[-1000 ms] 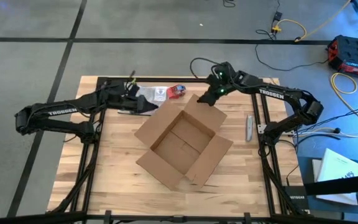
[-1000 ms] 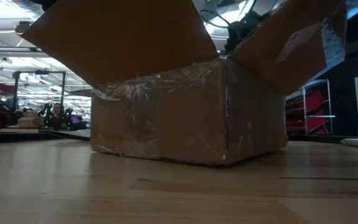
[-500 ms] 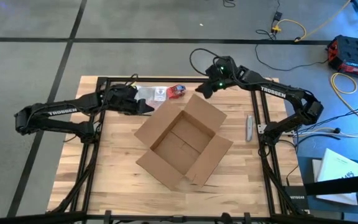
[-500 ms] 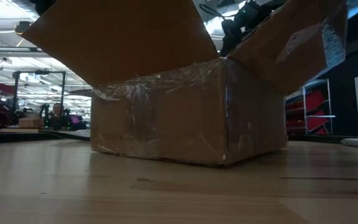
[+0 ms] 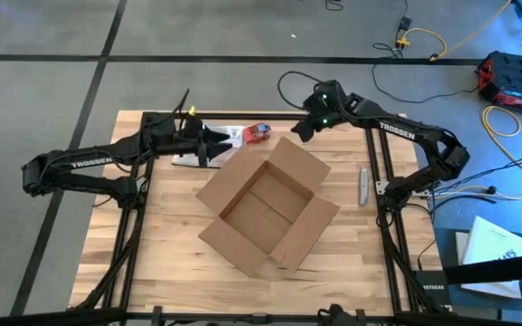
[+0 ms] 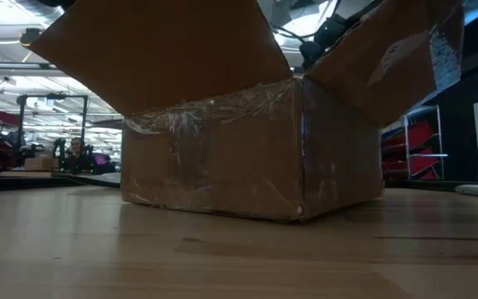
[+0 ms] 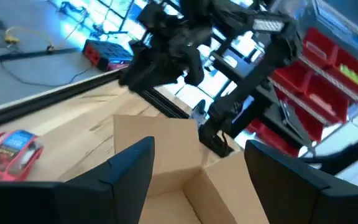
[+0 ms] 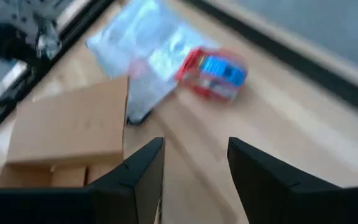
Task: Unpack boxes
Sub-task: Break down the box until it is fully flat
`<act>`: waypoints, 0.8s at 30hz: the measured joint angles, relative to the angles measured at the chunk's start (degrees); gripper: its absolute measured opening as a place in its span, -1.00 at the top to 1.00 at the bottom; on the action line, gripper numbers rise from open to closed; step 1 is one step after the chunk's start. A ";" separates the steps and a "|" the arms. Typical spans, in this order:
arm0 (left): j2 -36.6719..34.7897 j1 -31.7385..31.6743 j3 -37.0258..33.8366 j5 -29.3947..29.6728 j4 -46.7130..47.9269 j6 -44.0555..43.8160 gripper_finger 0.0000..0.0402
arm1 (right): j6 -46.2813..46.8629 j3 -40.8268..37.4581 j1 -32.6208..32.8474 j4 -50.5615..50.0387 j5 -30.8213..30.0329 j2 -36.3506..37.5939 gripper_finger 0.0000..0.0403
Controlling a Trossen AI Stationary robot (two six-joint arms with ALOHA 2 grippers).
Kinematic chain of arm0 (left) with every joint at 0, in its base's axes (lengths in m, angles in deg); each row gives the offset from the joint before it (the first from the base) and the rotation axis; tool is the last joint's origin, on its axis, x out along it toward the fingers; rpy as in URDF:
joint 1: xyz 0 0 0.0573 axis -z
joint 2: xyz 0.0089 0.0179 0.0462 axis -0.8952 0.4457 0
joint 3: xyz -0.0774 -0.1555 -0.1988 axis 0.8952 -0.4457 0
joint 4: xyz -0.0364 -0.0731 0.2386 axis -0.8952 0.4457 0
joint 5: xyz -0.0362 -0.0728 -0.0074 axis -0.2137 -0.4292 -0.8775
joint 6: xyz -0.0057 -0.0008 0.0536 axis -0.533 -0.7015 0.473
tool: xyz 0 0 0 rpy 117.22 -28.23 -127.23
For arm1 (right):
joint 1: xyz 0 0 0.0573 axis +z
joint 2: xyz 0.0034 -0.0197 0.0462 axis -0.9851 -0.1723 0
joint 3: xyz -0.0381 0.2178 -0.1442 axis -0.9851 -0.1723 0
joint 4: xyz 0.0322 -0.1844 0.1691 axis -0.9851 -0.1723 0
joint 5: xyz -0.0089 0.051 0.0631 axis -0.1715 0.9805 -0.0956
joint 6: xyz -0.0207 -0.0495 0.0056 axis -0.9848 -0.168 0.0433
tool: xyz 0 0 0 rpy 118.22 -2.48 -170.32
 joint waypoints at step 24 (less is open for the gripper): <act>0.67 13.52 0.00 5.22 7.40 -8.34 -0.19 | -7.93 -0.07 10.73 -4.61 3.77 -7.35 0.23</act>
